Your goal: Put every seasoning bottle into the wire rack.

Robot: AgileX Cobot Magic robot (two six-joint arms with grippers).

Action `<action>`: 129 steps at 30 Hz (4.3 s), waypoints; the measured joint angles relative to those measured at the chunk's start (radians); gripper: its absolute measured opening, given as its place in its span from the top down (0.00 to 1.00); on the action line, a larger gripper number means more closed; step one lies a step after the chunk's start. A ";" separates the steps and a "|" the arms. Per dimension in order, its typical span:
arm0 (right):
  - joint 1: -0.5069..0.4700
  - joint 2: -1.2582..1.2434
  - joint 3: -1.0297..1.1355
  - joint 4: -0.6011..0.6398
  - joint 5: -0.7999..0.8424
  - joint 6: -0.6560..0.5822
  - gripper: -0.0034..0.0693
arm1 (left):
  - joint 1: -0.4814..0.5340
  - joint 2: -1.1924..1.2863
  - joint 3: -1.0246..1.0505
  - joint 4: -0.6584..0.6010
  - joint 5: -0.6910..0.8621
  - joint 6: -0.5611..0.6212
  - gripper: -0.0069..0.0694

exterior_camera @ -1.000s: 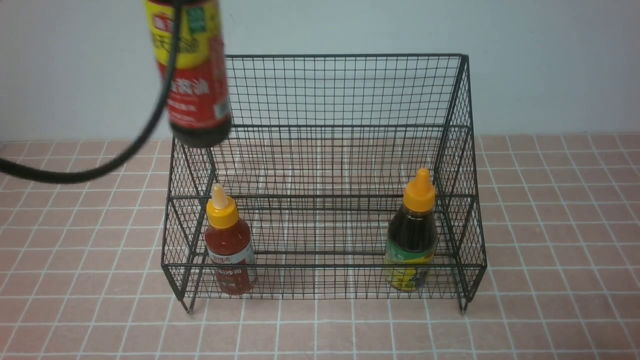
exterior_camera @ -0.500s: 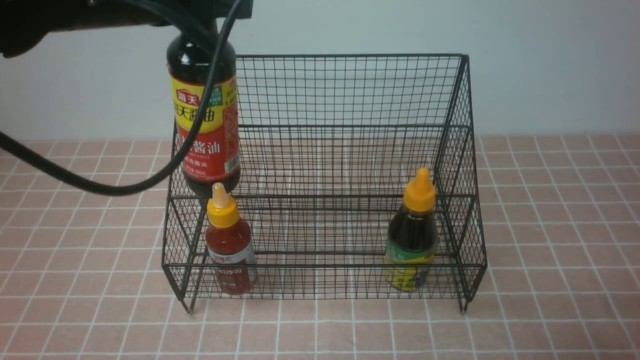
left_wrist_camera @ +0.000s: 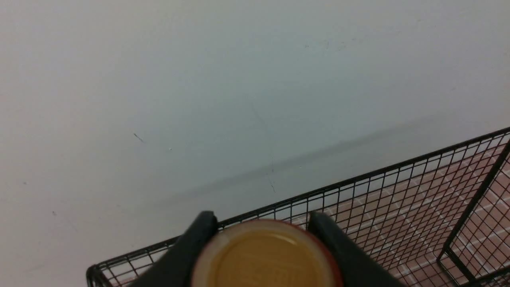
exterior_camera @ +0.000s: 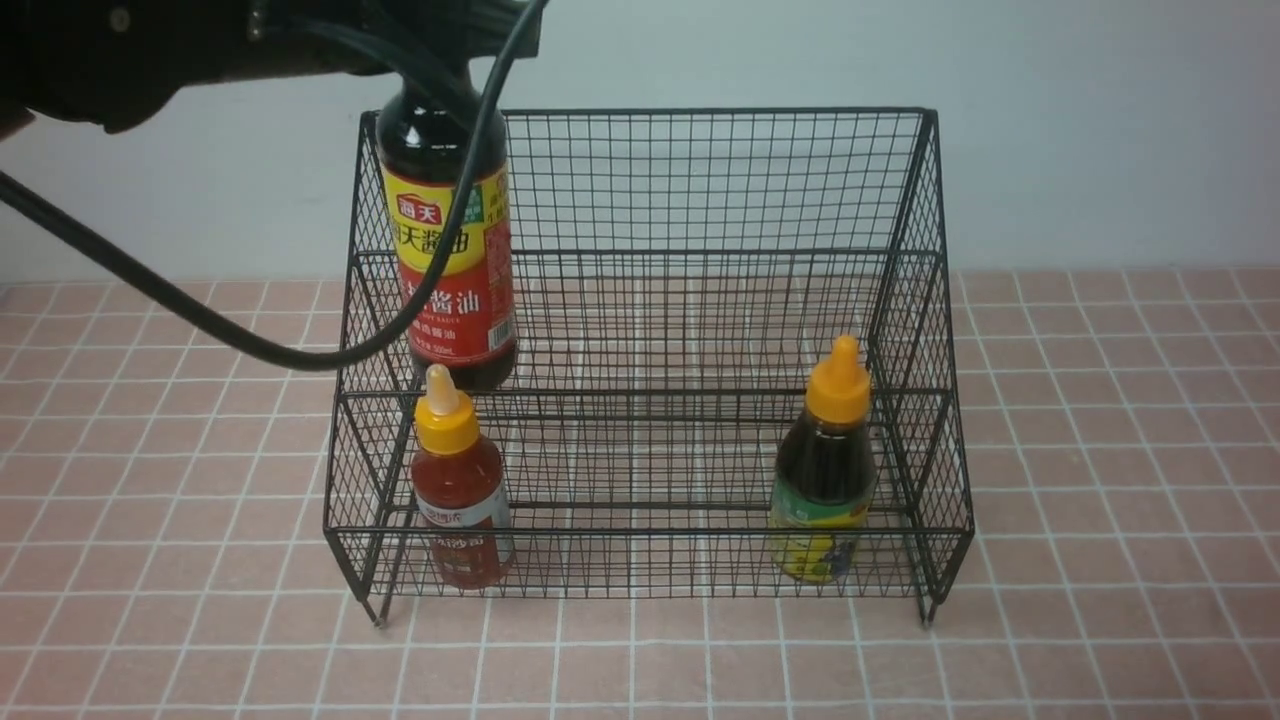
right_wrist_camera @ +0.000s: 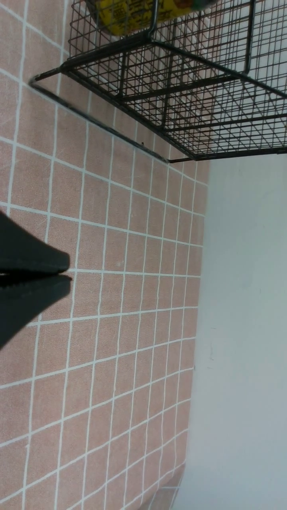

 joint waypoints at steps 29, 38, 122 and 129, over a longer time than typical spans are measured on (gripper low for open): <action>0.000 0.000 0.000 0.000 0.000 0.000 0.97 | 0.000 0.093 0.000 -0.096 0.316 -0.051 0.57; 0.000 0.000 0.000 0.000 0.000 0.000 0.97 | 0.000 0.098 -0.003 -0.097 0.305 -0.051 0.55; 0.000 0.000 0.000 0.000 0.000 0.000 0.97 | 0.296 -1.480 1.430 -0.181 0.016 0.250 0.92; 0.000 0.000 0.000 0.000 0.000 0.000 0.97 | 0.296 -1.480 1.430 -0.184 0.015 0.240 0.92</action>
